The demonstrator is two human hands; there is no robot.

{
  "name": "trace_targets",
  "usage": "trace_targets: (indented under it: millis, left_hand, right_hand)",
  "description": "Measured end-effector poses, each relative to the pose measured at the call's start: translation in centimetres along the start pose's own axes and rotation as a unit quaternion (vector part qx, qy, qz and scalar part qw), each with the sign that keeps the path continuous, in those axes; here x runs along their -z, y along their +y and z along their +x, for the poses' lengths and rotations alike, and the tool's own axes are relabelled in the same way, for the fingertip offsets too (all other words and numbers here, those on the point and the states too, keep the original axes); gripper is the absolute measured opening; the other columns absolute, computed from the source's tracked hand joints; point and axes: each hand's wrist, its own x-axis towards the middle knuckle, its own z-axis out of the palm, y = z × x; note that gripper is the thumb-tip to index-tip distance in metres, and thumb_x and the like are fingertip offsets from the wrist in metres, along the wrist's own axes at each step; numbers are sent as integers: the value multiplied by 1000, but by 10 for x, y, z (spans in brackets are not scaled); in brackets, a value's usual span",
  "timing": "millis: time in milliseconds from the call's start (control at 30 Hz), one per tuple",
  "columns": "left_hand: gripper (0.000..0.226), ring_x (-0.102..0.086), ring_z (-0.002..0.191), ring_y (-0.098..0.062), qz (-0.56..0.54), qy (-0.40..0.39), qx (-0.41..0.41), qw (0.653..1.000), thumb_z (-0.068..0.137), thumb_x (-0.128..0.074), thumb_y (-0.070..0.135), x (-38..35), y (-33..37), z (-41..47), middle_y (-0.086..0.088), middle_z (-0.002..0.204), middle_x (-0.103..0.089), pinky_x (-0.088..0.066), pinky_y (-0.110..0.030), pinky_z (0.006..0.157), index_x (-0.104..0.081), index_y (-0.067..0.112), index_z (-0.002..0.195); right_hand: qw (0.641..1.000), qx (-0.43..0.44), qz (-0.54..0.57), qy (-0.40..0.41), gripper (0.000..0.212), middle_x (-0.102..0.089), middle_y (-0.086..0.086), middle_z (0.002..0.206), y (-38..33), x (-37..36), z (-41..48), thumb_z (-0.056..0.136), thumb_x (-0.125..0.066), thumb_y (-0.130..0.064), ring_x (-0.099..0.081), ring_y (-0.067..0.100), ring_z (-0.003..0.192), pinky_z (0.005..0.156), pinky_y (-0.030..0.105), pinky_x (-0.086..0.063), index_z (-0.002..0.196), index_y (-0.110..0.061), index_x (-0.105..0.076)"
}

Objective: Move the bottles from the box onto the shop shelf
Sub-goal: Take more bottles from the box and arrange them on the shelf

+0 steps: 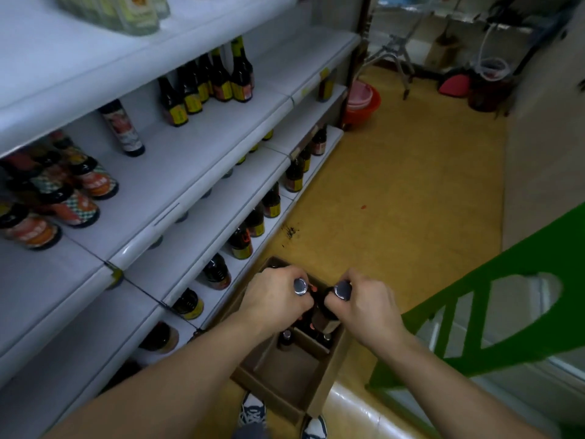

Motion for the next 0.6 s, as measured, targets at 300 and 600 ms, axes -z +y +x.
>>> trace_targets:
  millis: [300,600]
  left_hand:
    - [15,-62,73,-12,-19,77,51,996,75,-70,39,33,16,-26,8,77,-66,-56,-34,62,-70,31,88]
    - [17,-62,76,-15,-39,153,107,982,74,-70,41,70,24,-61,7,81,-66,-47,-29,58,-68,33,90]
  right_hand:
    - [995,95,9,-37,22,-64,-2,77,-36,45,10,81,-71,-37,-63,23,75,62,38,-53,90,-20,-59]
    - [976,213,15,-42,23,-61,2,74,-74,71,20,79,-67,-40,-59,26,71,58,40,-47,80,-21,-54]
